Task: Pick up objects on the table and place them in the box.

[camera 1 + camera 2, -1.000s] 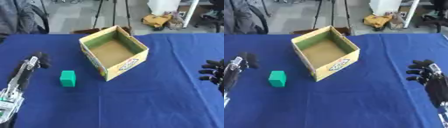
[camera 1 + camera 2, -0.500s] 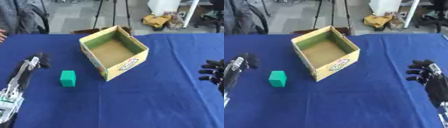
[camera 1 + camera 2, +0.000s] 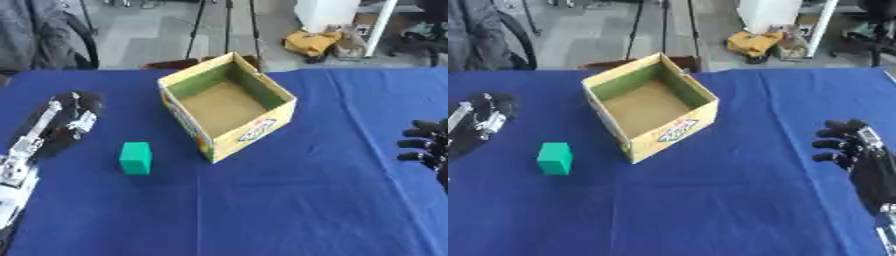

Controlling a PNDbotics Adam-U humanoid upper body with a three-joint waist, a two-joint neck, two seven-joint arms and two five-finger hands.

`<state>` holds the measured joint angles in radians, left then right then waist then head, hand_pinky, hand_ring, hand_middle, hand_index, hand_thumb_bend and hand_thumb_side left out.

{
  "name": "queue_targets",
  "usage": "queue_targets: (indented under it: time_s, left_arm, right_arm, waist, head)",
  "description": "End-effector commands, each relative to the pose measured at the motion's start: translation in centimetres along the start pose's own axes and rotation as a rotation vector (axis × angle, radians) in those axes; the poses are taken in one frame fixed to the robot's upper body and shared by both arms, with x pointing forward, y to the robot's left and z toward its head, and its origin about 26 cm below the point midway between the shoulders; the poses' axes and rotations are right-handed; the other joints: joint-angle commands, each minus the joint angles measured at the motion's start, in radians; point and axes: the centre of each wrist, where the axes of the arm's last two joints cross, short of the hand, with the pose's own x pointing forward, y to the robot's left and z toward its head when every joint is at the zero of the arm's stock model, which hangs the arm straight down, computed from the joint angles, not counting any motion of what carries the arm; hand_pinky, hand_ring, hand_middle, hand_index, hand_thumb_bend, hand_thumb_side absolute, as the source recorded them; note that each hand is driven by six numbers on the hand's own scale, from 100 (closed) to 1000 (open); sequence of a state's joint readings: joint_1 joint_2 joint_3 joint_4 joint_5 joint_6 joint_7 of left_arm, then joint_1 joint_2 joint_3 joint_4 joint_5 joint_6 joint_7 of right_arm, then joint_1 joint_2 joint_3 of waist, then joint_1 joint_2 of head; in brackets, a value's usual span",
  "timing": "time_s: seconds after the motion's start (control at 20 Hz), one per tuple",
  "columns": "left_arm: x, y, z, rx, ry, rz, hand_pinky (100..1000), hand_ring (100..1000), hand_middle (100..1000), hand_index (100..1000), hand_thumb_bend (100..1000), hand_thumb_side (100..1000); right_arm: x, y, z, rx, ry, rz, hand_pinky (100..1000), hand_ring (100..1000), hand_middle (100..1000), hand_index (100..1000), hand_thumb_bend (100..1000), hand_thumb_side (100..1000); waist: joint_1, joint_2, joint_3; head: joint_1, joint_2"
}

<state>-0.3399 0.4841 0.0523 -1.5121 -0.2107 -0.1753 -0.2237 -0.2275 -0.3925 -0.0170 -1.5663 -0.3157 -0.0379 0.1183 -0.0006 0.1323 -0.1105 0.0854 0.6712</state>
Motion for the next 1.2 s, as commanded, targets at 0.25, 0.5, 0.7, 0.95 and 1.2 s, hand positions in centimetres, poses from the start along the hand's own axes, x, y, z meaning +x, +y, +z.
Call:
queue_targets:
  time_s: [0.25, 0.5, 0.7, 0.95, 1.2]
  left_arm:
    - [3.0, 3.6, -3.1, -0.236, -0.071, -0.336, 685, 674, 662, 770, 697, 498]
    - [3.9, 4.6, -4.4, -0.399, -0.064, -0.518, 686, 682, 659, 769, 796, 567]
    - [3.7, 4.9, -5.4, -0.501, -0.048, -0.612, 679, 671, 643, 757, 843, 599]
    - [3.6, 5.0, -6.4, -0.584, -0.017, -0.686, 662, 643, 619, 747, 855, 618]
    - [3.7, 4.6, -7.1, -0.656, 0.012, -0.743, 651, 628, 608, 739, 882, 642]
  right_arm:
    - [0.9, -0.6, -0.1, 0.015, -0.012, 0.031, 610, 700, 682, 817, 100, 906]
    - [0.9, -0.5, -0.2, 0.023, -0.011, 0.029, 610, 700, 682, 817, 100, 906]
    - [0.8, -0.4, -0.2, 0.026, -0.008, 0.03, 610, 700, 683, 817, 100, 906]
    - [0.8, -0.4, -0.2, 0.026, -0.006, 0.03, 610, 700, 683, 817, 100, 905]
    - [0.8, -0.4, -0.1, 0.025, -0.004, 0.031, 610, 699, 682, 817, 100, 905]
  waist:
    - [0.003, -0.018, -0.008]
    - [-0.001, -0.02, -0.016]
    - [0.0, -0.022, -0.02]
    - [-0.001, -0.023, -0.019]
    - [-0.002, -0.022, -0.018]
  head:
    - [0.002, -0.008]
    - [0.007, -0.008]
    - [0.008, -0.008]
    - [0.005, -0.008]
    - [0.0, -0.009]
